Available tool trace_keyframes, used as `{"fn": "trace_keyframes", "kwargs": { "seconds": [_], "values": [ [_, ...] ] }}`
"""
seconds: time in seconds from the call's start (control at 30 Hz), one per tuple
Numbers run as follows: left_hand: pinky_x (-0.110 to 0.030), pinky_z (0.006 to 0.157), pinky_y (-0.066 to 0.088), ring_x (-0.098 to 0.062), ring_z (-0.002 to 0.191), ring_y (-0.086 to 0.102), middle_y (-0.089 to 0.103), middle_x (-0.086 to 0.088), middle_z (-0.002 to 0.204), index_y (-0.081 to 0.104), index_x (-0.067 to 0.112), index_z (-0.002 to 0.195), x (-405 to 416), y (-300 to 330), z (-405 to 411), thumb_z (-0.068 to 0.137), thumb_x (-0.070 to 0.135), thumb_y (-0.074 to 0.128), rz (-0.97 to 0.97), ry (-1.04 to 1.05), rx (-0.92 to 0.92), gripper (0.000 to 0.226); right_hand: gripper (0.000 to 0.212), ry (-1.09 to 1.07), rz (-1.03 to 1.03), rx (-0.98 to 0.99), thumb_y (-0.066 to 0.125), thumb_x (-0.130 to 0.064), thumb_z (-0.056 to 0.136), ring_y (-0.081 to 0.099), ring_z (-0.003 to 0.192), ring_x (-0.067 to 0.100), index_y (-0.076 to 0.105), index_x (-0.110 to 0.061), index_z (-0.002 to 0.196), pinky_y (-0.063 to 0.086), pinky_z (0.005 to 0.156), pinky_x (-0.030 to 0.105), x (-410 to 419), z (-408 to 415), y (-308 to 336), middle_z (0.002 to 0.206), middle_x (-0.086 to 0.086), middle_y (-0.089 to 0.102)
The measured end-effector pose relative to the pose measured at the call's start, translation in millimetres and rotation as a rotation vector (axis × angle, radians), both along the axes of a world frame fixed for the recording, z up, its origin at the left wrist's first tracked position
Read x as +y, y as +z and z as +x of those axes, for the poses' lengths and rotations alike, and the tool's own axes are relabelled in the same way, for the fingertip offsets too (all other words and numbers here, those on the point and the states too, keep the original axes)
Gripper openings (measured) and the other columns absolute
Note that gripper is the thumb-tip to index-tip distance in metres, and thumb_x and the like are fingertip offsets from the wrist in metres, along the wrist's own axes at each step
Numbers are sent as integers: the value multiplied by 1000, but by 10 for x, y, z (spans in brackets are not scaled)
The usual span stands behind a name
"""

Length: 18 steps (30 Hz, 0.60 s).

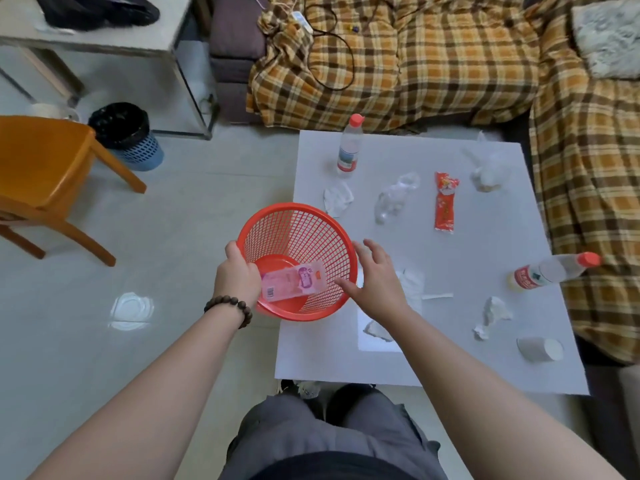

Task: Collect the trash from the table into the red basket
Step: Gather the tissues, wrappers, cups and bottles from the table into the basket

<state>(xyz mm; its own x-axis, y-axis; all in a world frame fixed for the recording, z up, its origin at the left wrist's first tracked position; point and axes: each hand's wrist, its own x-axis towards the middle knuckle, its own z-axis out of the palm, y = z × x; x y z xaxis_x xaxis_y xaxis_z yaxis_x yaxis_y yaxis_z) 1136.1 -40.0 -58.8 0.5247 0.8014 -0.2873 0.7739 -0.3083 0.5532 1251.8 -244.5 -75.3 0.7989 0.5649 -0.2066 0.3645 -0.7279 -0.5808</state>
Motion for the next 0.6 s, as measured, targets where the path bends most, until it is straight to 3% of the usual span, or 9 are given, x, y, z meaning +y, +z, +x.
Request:
{"fn": "trace_keyframes", "kwargs": {
  "seconds": [0.2,0.4,0.6],
  "values": [
    [-36,69,40,-42,93,56,59,-27,109,36,5,129,-271,-112,314,87,5,37,30,19,10,42,76,-114,-197,88,65,-43,83,14,144,24,28,-19,145,21,117,41,-909,392,-462,155,7,22],
    [-35,68,36,-41,88,55,59,-27,107,39,5,126,-713,-247,456,84,4,38,121,143,23,42,78,11,-359,190,61,-47,83,6,146,27,23,-21,146,13,119,39,-1471,868,-1096,157,8,17],
    [-36,71,45,-34,89,58,60,-19,110,37,13,130,-1292,-505,521,88,8,39,149,217,28,42,80,173,-395,200,63,-45,81,7,146,30,24,-18,145,11,118,39,-1617,1132,-1664,157,11,17]
  ]
}}
